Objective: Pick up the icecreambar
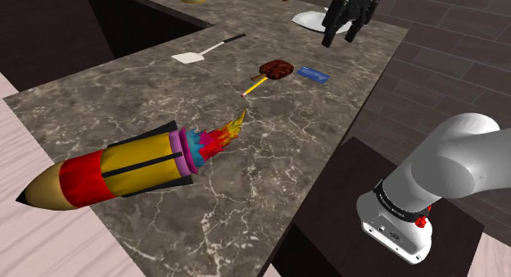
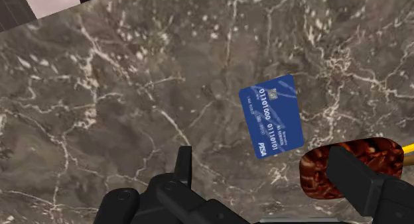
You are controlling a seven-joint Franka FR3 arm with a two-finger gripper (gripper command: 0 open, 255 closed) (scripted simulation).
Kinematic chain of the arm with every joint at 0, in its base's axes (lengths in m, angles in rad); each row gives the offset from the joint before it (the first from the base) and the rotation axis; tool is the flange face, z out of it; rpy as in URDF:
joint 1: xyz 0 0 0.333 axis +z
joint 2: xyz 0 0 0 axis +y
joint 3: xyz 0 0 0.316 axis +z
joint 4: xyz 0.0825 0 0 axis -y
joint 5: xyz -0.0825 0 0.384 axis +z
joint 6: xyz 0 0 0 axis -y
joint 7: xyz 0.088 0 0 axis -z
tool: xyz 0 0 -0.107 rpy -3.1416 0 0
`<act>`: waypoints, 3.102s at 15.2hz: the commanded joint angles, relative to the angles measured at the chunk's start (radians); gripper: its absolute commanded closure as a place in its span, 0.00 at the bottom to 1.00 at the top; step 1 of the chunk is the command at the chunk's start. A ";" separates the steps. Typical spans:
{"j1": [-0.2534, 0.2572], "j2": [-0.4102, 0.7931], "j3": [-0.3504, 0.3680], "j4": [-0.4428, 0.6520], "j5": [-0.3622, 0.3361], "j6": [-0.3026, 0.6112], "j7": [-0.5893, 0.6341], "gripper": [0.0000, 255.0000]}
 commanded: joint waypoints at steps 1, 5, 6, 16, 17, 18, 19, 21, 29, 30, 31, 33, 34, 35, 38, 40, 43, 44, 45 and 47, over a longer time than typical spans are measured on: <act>0.000 0.000 0.000 0.000 0.000 0.000 0.000 0.00; -0.064 0.024 0.158 0.009 0.085 0.006 0.379 0.00; -0.081 0.040 0.198 0.020 0.105 0.010 0.473 0.00; -0.277 0.304 0.524 0.221 0.187 0.067 1.293 0.00; -0.276 0.304 0.525 0.207 0.189 0.080 1.292 0.00; -0.275 0.303 0.527 0.193 0.190 0.093 1.291 0.00; -0.274 0.303 0.530 0.180 0.192 0.106 1.290 0.00; -0.272 0.303 0.534 0.154 0.195 0.133 1.289 0.00; -0.271 0.302 0.536 0.133 0.198 0.152 1.287 1.00; -0.271 0.302 0.536 0.133 0.198 0.152 1.287 1.00; -0.271 0.302 0.536 0.133 0.198 0.152 1.287 1.00; -0.271 0.302 0.536 0.133 0.198 0.152 1.287 1.00; -0.271 0.304 0.538 0.134 0.197 0.154 1.288 1.00; -0.272 0.303 0.536 0.146 0.196 0.140 1.289 1.00; -0.274 0.303 0.529 0.186 0.191 0.101 1.291 1.00; -0.276 0.304 0.525 0.213 0.188 0.074 1.292 1.00; -0.279 0.307 0.519 0.255 0.183 0.035 1.295 1.00; -0.280 0.309 0.517 0.269 0.181 0.022 1.296 1.00; -0.281 0.310 0.516 0.284 0.179 0.009 1.297 1.00; -0.283 0.315 0.513 0.314 0.176 -0.017 1.300 1.00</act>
